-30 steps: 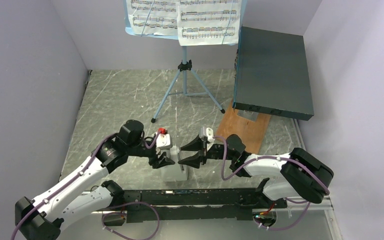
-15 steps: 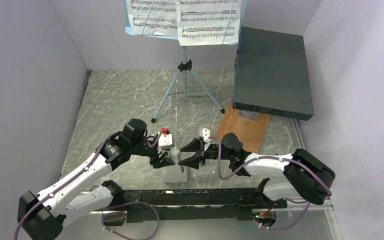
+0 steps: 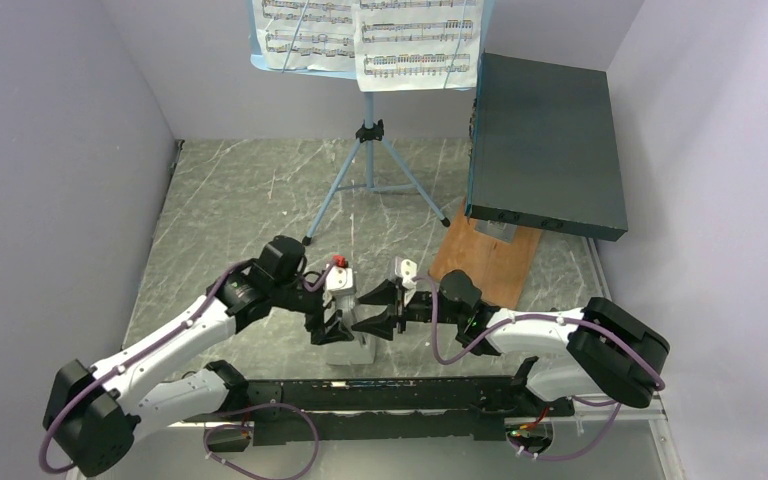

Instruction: Set up the instrument practice props

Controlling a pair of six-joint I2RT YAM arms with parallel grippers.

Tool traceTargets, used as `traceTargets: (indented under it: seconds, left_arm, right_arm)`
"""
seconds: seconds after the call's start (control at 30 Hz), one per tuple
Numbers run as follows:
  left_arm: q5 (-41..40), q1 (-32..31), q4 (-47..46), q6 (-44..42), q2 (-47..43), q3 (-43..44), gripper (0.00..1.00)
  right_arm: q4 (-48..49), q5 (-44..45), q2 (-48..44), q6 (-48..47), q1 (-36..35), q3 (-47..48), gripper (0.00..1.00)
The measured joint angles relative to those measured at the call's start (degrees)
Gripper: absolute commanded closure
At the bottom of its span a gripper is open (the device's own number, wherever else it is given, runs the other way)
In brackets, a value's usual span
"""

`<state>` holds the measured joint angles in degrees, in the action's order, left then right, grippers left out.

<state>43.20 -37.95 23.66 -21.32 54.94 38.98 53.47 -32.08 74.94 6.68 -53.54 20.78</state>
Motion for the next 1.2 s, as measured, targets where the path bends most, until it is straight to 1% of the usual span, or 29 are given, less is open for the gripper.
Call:
traceTargets:
  seconds: [0.1,0.17,0.27,0.3,0.37,0.47,0.5,0.53,0.6,0.67,0.77,0.93,1.1,1.2]
  left_arm:
    - [0.02,-1.07,-0.15,-0.07,2.84,-0.09,0.19]
    - [-0.39,-1.40,-0.26,-0.28,3.21,-0.09,0.23]
    - [-1.62,-1.84,-0.35,-0.59,3.15,-0.09,0.38]
    - [-2.01,-1.88,-0.37,-0.76,3.13,-0.09,0.46]
    - [-2.21,-2.05,-0.07,-1.60,2.89,-0.09,0.67]
    - [-2.43,-2.56,0.35,-1.84,2.56,-0.07,0.91]
    - [-2.67,-2.64,0.24,-1.95,2.54,-0.07,0.96]
    - [-2.69,-2.64,0.11,-1.97,2.54,-0.07,1.00]
    - [-2.75,-2.86,-0.28,-1.97,2.51,-0.07,1.00]
    - [-2.97,-3.06,0.11,-2.03,2.34,-0.07,1.00]
    - [-3.43,-2.95,1.31,-2.19,1.62,-0.09,1.00]
    - [-3.56,-2.95,1.57,-2.47,1.46,-0.09,1.00]
    - [-3.56,-2.95,1.62,-2.58,1.46,-0.09,1.00]
    - [-3.56,-2.95,1.64,-2.60,1.46,-0.09,1.00]
  right_arm:
    - [0.00,0.61,0.00,-0.07,-0.24,0.00,1.00]
    - [-0.02,0.70,-0.02,-0.07,-0.31,0.00,1.00]
    - [-0.13,0.76,-0.07,-0.24,-0.46,0.00,1.00]
    - [-0.15,0.79,-0.07,-0.31,-0.52,0.00,0.97]
    - [-0.50,0.90,-0.28,-0.44,-0.50,0.00,0.80]
    - [-1.66,0.90,-1.05,-1.16,-0.72,0.00,0.57]
    - [-2.34,1.03,-1.46,-1.51,-0.79,-0.02,0.49]
    - [-3.21,1.07,-1.99,-1.79,-0.81,0.00,0.42]
    - [-5.05,1.07,-3.23,-2.47,-0.85,0.00,0.29]
    - [-7.10,0.92,-4.48,-3.26,-0.87,-0.02,0.19]
    - [-9.79,0.63,-5.79,-5.20,-0.61,-0.02,0.12]
    - [-12.33,-0.09,-5.57,-6.95,-0.55,-0.02,0.11]
    - [-12.15,-1.03,-3.93,-7.06,-0.55,0.31,0.11]
    - [-11.61,-1.53,-2.67,-6.84,-0.55,1.03,0.13]
